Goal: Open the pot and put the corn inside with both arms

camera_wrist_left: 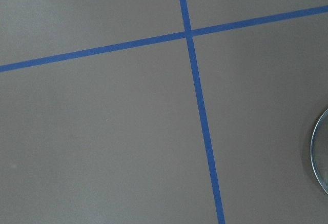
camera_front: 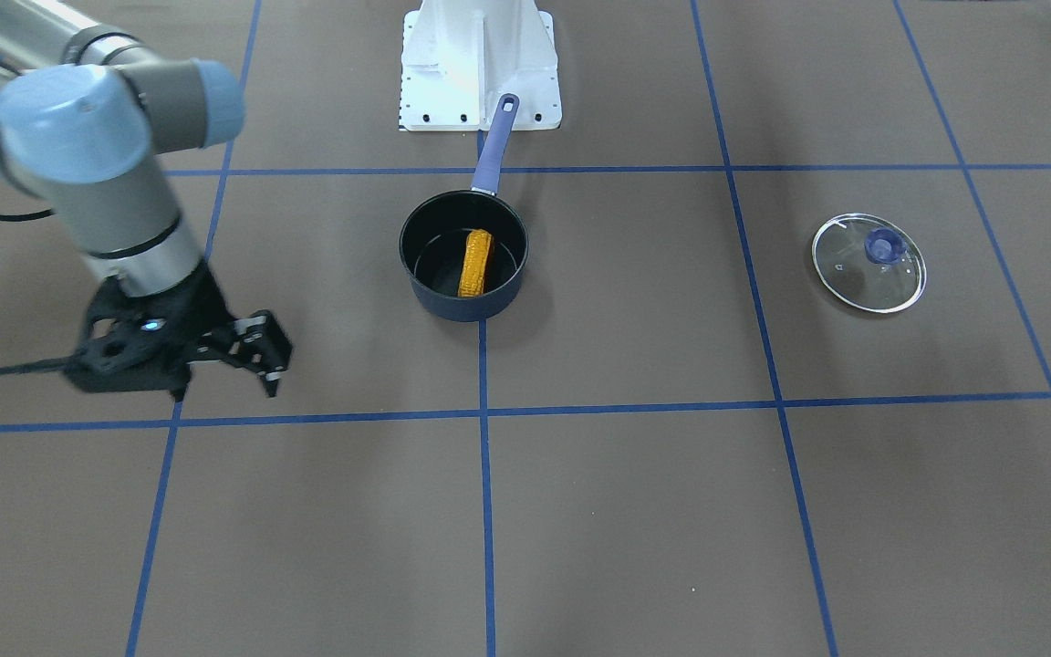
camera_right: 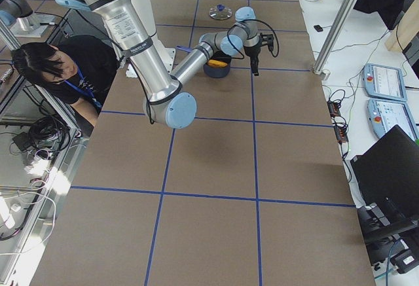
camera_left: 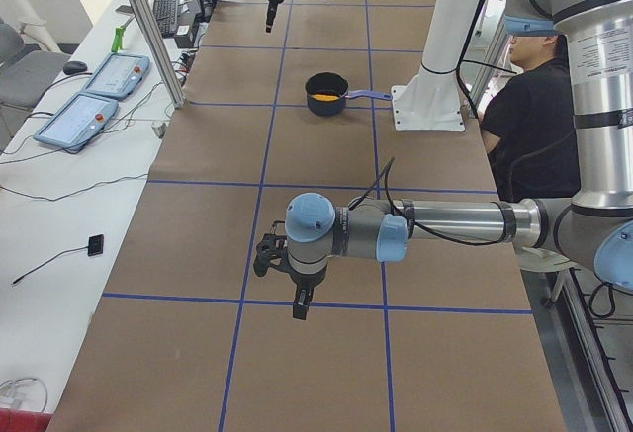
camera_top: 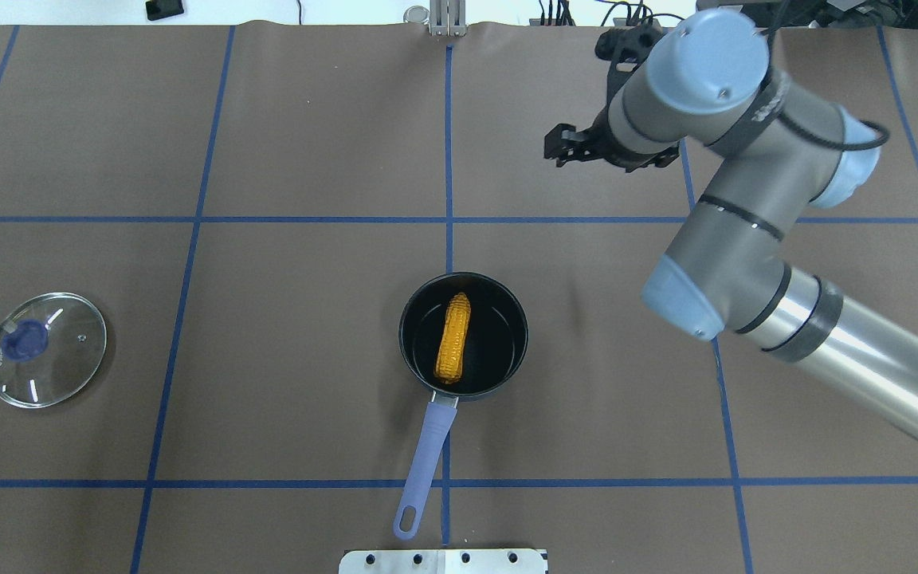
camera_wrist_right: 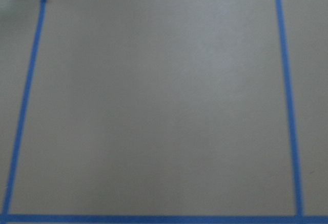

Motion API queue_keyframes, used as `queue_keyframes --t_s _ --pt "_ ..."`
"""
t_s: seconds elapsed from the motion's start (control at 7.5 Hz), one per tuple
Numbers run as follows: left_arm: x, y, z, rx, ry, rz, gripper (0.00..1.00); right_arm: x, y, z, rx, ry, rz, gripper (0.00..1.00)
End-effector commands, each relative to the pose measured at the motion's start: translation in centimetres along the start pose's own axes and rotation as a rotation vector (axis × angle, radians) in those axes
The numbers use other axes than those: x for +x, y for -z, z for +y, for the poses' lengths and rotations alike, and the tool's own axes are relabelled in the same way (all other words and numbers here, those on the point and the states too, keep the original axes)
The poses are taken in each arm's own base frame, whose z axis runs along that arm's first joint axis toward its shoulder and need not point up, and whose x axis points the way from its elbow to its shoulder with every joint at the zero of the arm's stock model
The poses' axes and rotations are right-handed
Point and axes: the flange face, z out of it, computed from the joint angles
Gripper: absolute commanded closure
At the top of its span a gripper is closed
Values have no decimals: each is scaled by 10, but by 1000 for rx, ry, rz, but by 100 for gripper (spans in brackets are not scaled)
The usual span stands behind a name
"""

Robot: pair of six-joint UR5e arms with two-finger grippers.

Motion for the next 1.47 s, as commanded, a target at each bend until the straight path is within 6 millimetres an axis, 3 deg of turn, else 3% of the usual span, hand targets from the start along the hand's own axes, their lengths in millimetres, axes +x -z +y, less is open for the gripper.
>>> queue_keyframes --t_s 0.0,0.27,0.4,0.53,0.67,0.93,1.33 --pt "-2 -3 5 -8 5 1 2 180 14 -30 -86 163 7 0" --pt "-1 -1 5 -3 1 0 2 321 2 26 -159 240 60 0" --pt "1 0 4 -2 0 0 2 384 3 63 -196 243 65 0" --pt "1 1 3 -4 4 0 2 435 -5 115 -250 165 82 0" --pt "2 2 2 -2 0 0 2 463 -3 139 -257 126 90 0" --pt "1 0 3 -2 2 0 2 488 0 160 -268 78 100 0" --pt "0 -1 4 -2 0 0 2 479 34 146 -207 68 93 0"
